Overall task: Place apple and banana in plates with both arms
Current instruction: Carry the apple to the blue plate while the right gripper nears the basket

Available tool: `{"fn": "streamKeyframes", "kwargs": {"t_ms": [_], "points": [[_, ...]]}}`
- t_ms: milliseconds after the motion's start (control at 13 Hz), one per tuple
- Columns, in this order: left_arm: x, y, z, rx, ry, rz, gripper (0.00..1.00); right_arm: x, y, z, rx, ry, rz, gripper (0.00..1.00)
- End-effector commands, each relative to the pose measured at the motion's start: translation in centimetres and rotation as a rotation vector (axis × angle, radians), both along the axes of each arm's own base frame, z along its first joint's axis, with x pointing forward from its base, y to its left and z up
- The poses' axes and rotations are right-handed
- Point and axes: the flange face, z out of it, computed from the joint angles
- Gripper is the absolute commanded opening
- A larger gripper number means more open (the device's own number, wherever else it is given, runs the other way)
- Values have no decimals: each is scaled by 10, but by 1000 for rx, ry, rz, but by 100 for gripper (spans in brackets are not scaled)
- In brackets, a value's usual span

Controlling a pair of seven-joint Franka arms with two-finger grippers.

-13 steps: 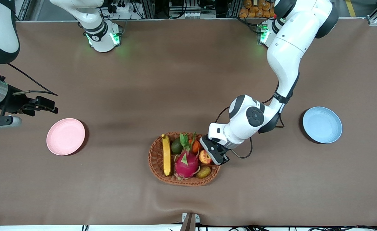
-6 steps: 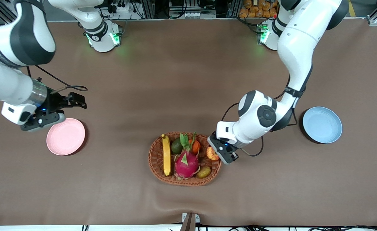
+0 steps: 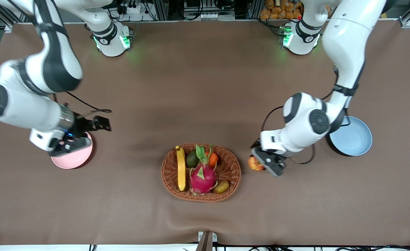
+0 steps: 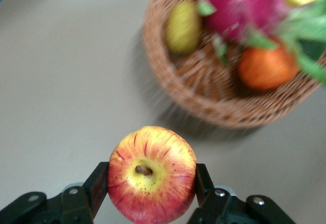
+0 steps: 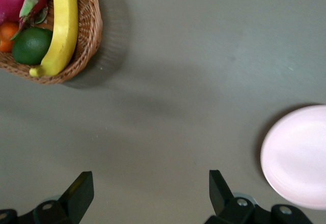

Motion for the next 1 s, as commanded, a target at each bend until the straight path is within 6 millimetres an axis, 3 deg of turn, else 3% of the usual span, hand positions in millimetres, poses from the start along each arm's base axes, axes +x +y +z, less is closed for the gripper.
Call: {"fn": "streamKeyframes", "kwargs": {"t_ms": [0,154,231,385,538,769,923], "points": [[-24,59,8,26,33,56,42,4,27,-26,5,6,14,100],[-33,99,5,52,48,92,42,7,42,-42,4,-5,6,100],[-37,120,5,63,52,103,42,4,61,-42,1,-9,-4,100],[-44,170,7,84,55,138,42,10,71,-50,7,-48,-62,100],[-53,216,6,102,61,150,42,17,95,-70,18,-90,-66,100],[-63,278,12,186,47,143,42,6,165,-97,4,-100,-172,100],[-71,312,2,234,66,151,42,11,187,-100,-20,-125,-204,100]]}}
